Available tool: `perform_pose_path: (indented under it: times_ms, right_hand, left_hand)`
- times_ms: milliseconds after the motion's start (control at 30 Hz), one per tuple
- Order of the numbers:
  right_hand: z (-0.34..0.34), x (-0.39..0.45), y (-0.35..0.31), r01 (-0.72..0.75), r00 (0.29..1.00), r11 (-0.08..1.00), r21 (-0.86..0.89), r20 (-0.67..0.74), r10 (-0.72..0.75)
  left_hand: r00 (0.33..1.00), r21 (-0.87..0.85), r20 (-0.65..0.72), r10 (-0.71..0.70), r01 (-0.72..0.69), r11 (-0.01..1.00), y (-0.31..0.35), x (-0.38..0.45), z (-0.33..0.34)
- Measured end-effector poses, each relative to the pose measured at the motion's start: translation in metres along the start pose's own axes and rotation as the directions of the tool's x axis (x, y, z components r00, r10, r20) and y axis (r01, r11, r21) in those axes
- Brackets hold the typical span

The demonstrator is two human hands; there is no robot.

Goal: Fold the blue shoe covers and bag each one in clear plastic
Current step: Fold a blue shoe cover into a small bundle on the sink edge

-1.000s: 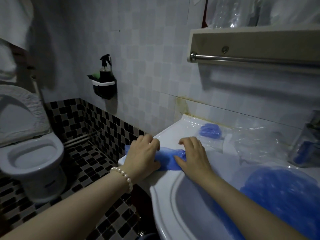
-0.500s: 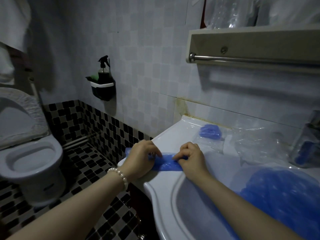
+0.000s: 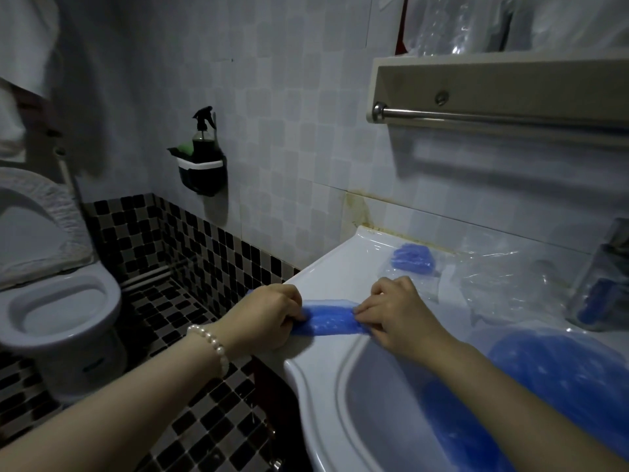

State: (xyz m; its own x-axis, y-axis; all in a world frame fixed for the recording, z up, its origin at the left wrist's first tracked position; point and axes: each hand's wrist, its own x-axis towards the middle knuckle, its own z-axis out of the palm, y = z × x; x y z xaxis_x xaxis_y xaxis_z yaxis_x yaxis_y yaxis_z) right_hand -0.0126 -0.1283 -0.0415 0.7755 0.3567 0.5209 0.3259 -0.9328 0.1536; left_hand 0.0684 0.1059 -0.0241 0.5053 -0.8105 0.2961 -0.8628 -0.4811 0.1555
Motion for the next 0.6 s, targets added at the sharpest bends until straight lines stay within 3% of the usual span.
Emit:
perform_pose_path:
  times_ms: [133,233,267,333,400,467,533,600]
  right_hand:
    - [0.017,0.015,0.013,-0.008,1.0,0.999,0.04,0.024,0.007]
    - [0.028,0.028,0.018,-0.087,0.996,0.977,0.193,0.047,0.08]
    - [0.031,0.031,0.018,-0.098,0.995,0.969,0.227,0.05,0.089]
    - [0.035,0.036,0.016,-0.152,0.988,0.941,0.302,0.052,0.143]
    - [0.036,0.041,0.012,-0.178,0.984,0.923,0.34,0.039,0.175]
    - [0.036,0.045,0.009,-0.113,0.993,0.932,0.346,0.011,0.116]
    - [0.036,0.044,0.007,-0.085,0.996,0.927,0.366,0.008,0.089]
    - [0.035,0.044,0.006,-0.21,0.977,0.89,0.405,0.044,0.21]
  left_hand:
    - [0.944,0.016,0.327,-0.033,0.029,0.999,0.019,-0.008,-0.038]
    - [0.851,-0.261,0.524,-0.036,0.2,0.944,0.027,-0.006,-0.068]
    - [0.865,-0.384,0.501,-0.024,0.247,0.89,0.027,-0.003,-0.074]
    - [0.96,-0.478,0.273,-0.065,0.193,0.857,0.023,0.007,-0.072]
    - [0.999,-0.296,0.03,-0.029,0.037,0.954,0.014,0.018,-0.053]
    - [0.997,-0.157,-0.005,0.073,-0.073,0.985,0.007,0.024,-0.029]
    - [0.986,-0.126,0.022,0.163,-0.159,0.979,0.003,0.024,-0.008]
    - [0.974,-0.145,0.031,0.226,-0.219,0.965,0.0,0.022,0.01]
